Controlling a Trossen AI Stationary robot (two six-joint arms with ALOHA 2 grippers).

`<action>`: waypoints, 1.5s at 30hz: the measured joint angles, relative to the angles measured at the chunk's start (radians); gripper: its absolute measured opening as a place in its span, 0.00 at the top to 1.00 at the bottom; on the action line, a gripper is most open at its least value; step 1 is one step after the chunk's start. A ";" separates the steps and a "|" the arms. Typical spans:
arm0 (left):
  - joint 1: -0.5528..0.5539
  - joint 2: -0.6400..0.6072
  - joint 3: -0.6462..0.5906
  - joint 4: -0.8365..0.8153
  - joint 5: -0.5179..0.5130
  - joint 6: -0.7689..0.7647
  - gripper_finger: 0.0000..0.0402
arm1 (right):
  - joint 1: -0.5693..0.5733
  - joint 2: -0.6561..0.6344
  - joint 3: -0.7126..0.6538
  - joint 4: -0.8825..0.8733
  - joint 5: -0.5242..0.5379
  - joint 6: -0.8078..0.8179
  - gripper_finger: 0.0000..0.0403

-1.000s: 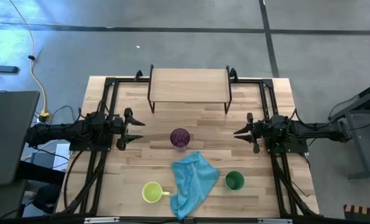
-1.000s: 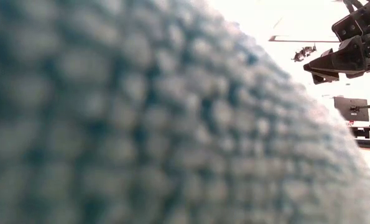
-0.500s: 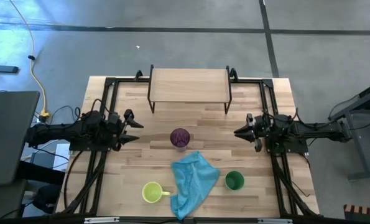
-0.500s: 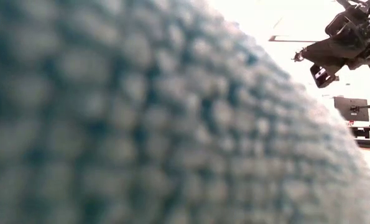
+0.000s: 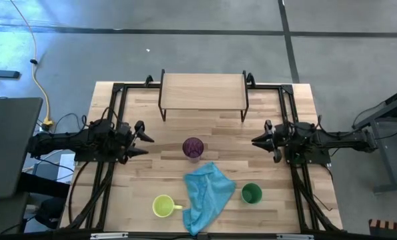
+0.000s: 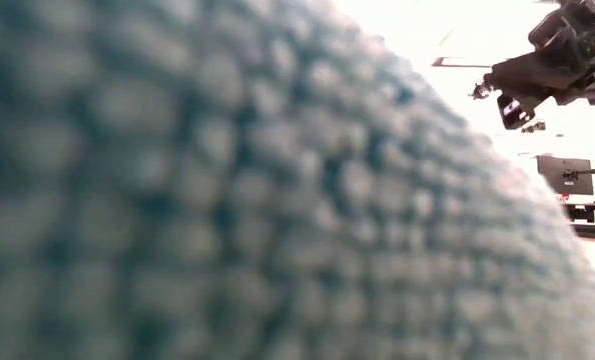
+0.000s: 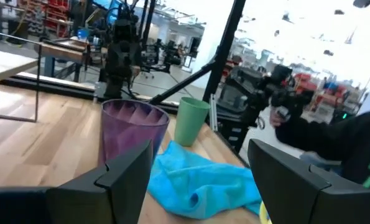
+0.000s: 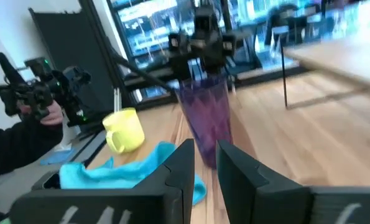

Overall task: Stack small to large cups/mugs on shelf
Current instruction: Put the yellow cup on the shelf

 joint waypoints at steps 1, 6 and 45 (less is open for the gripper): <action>0.000 0.000 0.000 -0.008 -0.002 0.023 0.36 | 0.000 0.000 0.001 0.012 0.000 -0.006 0.86; 0.001 0.000 0.000 -0.034 -0.115 0.085 0.36 | 0.000 0.000 0.001 0.013 0.000 -0.009 0.86; -0.108 0.197 0.006 0.342 -0.044 -0.562 0.36 | 0.000 0.000 0.112 0.278 0.328 -0.339 0.86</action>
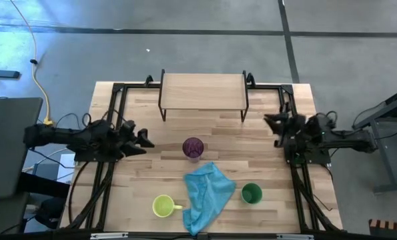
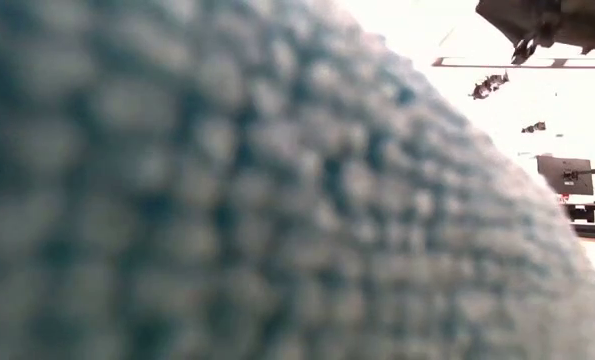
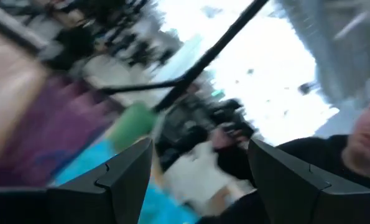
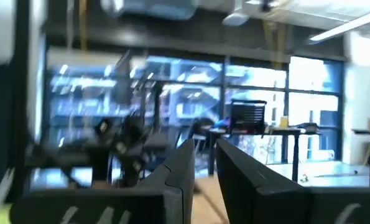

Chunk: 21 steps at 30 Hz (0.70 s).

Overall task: Stack small to large cups/mugs on shelf
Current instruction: Put the yellow cup on the shelf

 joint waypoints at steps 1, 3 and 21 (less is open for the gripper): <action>-0.013 0.018 0.012 0.042 -0.012 -0.008 0.37 | 0.000 0.000 0.023 -0.012 0.025 0.029 0.86; -0.028 0.045 0.053 0.073 -0.033 0.002 0.37 | 0.000 0.012 0.072 -0.037 0.062 0.103 0.86; -0.029 0.321 0.465 -0.396 -0.013 0.124 0.37 | 0.000 0.290 0.388 -0.309 0.042 0.195 0.86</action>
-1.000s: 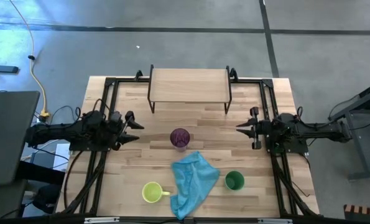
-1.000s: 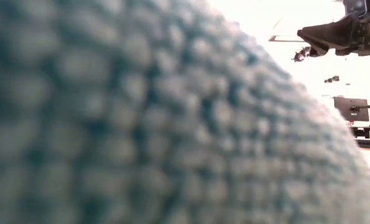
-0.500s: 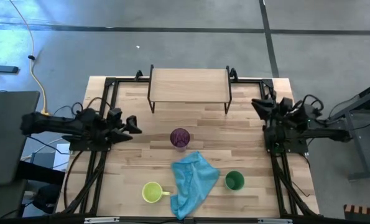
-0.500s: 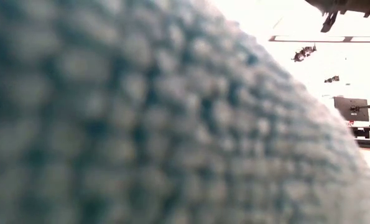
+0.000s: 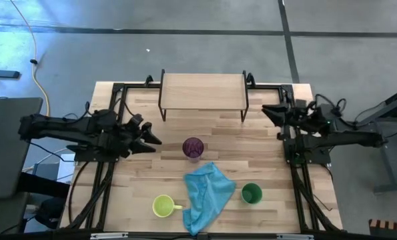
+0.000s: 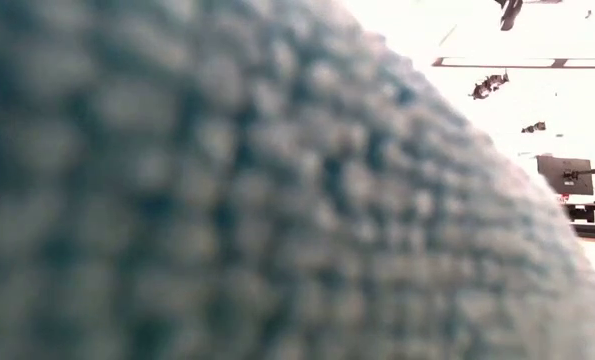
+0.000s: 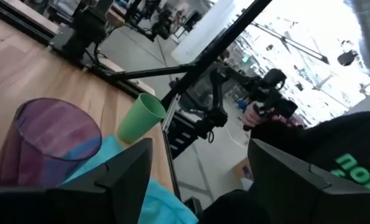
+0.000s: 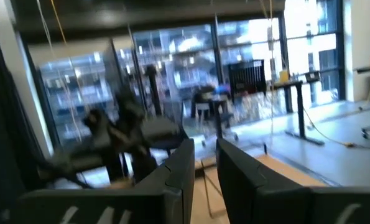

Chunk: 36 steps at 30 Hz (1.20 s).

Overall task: Stack small to large cups/mugs on shelf
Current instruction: Put the yellow cup on the shelf

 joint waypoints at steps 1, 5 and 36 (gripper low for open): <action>0.000 0.009 0.012 -0.013 -0.008 0.000 0.37 | 0.000 0.013 0.009 -0.023 0.000 -0.012 0.86; 0.000 0.023 0.042 -0.101 -0.065 -0.029 0.37 | 0.000 0.059 0.036 -0.080 0.000 -0.042 0.86; -0.475 0.195 0.042 -0.389 -0.262 -0.188 0.37 | 0.000 0.184 0.047 -0.076 -0.135 0.200 0.86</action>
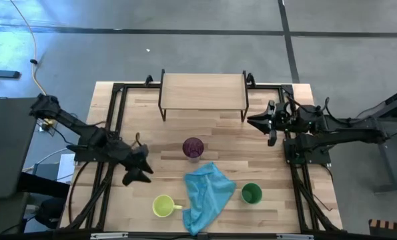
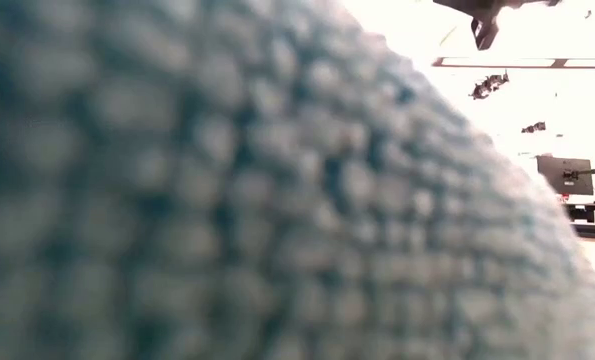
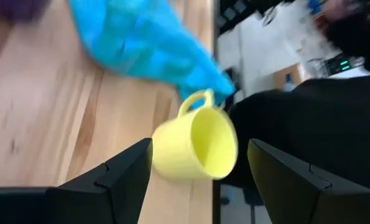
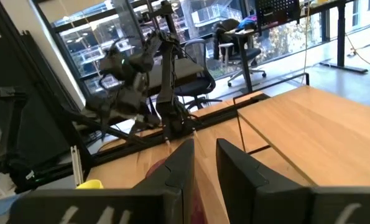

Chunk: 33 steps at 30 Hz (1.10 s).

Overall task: Stack small to large cups/mugs on shelf
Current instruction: Put the yellow cup on the shelf

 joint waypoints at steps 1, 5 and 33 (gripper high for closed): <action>-0.012 0.023 0.000 0.000 0.000 -0.018 0.37 | 0.000 0.007 0.000 0.013 0.000 0.000 0.86; -0.051 0.122 0.000 0.011 0.046 -0.114 0.39 | 0.000 0.025 0.000 0.044 0.002 -0.021 0.86; -0.168 0.425 0.191 -0.044 -0.046 -0.515 0.55 | 0.000 0.015 0.000 0.041 0.005 -0.140 0.86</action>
